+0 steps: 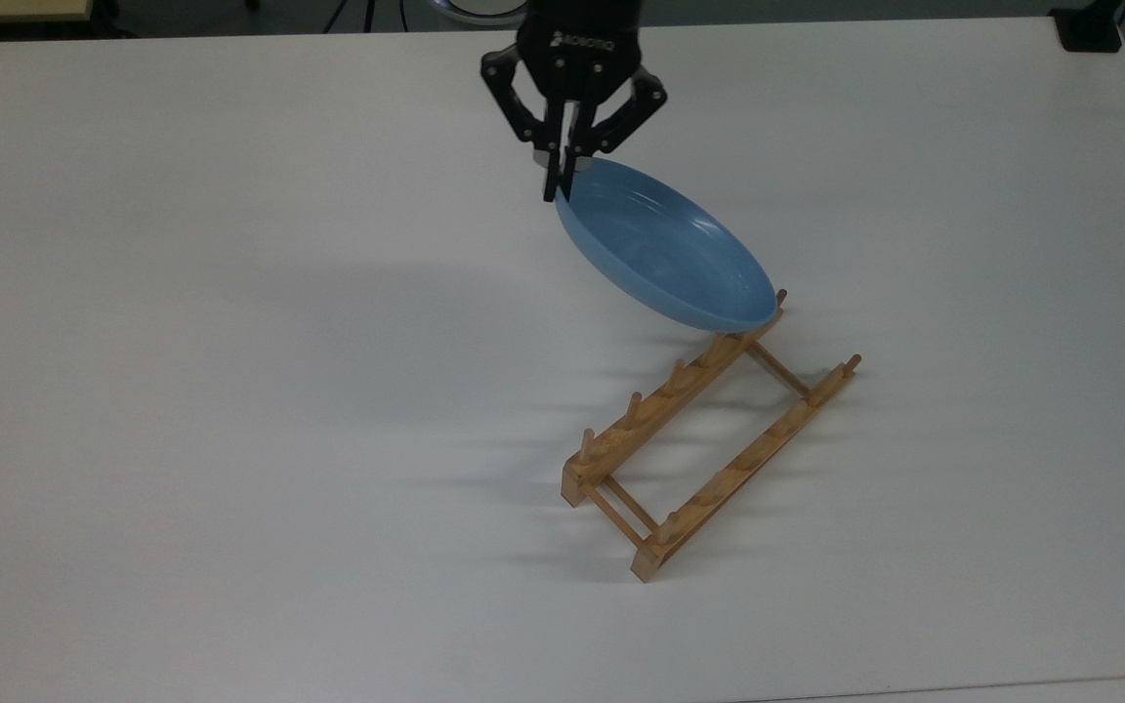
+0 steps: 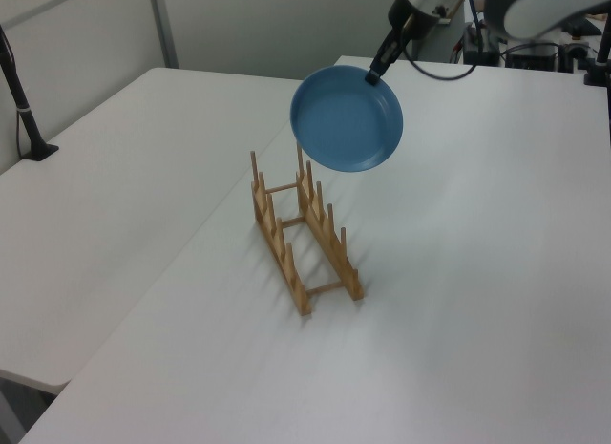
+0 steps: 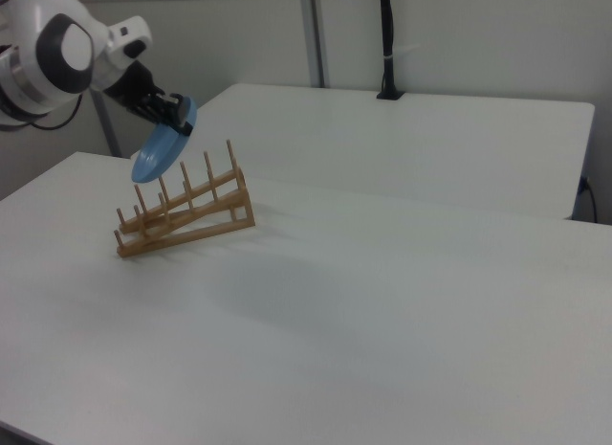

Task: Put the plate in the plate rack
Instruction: 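Lift the plate by its rim and carry it over the wooden rack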

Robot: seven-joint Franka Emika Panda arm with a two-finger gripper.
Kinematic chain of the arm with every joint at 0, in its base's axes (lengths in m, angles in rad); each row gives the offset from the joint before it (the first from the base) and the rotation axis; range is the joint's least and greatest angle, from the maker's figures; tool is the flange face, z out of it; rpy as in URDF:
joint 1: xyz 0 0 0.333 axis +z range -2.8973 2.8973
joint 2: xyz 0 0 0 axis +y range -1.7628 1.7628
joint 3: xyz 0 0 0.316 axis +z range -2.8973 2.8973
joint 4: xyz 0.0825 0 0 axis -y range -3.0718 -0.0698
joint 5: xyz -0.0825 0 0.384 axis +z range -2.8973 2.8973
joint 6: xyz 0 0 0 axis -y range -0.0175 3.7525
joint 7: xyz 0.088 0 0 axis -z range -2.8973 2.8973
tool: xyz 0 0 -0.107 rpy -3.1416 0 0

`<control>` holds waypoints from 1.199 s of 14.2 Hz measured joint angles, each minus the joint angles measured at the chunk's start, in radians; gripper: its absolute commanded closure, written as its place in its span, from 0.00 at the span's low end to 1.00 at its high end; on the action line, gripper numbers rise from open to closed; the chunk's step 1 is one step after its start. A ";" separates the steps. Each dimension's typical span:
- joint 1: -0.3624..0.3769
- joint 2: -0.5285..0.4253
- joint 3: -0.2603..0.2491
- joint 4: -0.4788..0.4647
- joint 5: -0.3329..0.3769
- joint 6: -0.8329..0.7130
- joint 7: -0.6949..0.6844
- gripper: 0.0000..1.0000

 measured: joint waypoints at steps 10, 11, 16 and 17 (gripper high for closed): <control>0.039 0.026 0.130 0.000 -0.541 0.015 0.449 1.00; 0.045 0.033 0.146 0.000 -0.622 0.015 0.501 1.00; 0.091 0.091 0.153 -0.001 -0.893 0.015 0.647 1.00; 0.101 0.102 0.154 -0.002 -0.927 0.015 0.673 1.00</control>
